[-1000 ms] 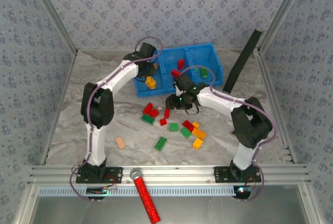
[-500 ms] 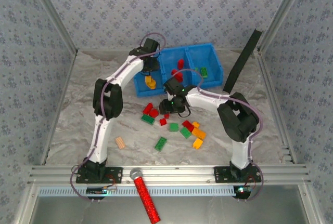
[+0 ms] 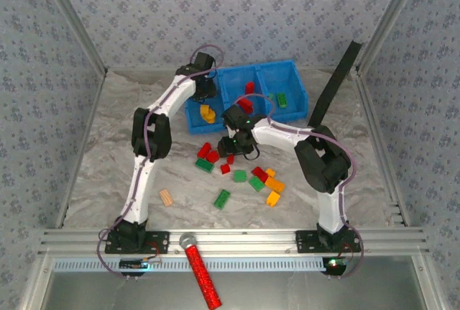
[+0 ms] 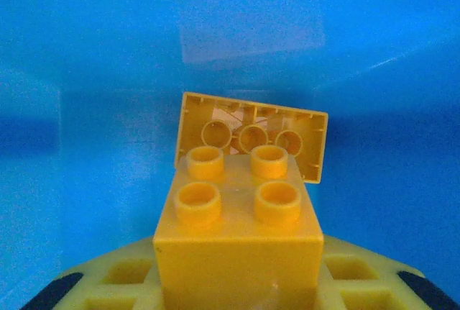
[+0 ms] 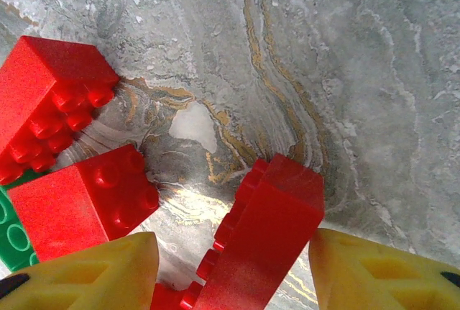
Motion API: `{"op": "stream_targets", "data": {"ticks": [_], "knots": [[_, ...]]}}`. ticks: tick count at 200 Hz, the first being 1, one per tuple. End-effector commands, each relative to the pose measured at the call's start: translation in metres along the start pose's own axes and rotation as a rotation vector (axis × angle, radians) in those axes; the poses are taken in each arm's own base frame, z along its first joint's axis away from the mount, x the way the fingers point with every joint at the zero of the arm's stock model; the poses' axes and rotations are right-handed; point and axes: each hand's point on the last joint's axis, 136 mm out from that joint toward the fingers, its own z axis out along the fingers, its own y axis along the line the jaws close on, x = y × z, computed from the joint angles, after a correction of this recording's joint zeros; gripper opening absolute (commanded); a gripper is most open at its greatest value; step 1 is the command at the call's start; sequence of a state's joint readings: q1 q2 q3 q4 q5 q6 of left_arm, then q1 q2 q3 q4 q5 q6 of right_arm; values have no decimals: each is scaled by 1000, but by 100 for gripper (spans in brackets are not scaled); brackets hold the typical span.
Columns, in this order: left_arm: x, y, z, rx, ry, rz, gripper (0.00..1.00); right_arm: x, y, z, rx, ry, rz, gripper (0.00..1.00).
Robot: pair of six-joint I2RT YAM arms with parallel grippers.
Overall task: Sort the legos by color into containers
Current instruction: Place the lego in the container, then pick up the lego from the center of the table.
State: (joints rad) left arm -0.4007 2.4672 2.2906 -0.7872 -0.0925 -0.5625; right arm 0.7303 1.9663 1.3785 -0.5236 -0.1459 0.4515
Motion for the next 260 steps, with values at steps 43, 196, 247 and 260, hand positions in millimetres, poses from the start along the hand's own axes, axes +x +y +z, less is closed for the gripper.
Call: {"op": "stream_targets", "data": {"ticks": [43,196,247,260], "knots": [[2,6,7,2,29,17,35,5,-6,9,55,42,-23,52],[-46,-22,-106,138,-124,136,56,-20,-33,-71,151,-83,-119,19],[-43,-19,-175,175,-182,195,57,-79,-78,-114,236,-223,-110,18],[-38,-12,-190,164,-204,194,57,-96,-90,-122,254,-268,-95,18]]}}
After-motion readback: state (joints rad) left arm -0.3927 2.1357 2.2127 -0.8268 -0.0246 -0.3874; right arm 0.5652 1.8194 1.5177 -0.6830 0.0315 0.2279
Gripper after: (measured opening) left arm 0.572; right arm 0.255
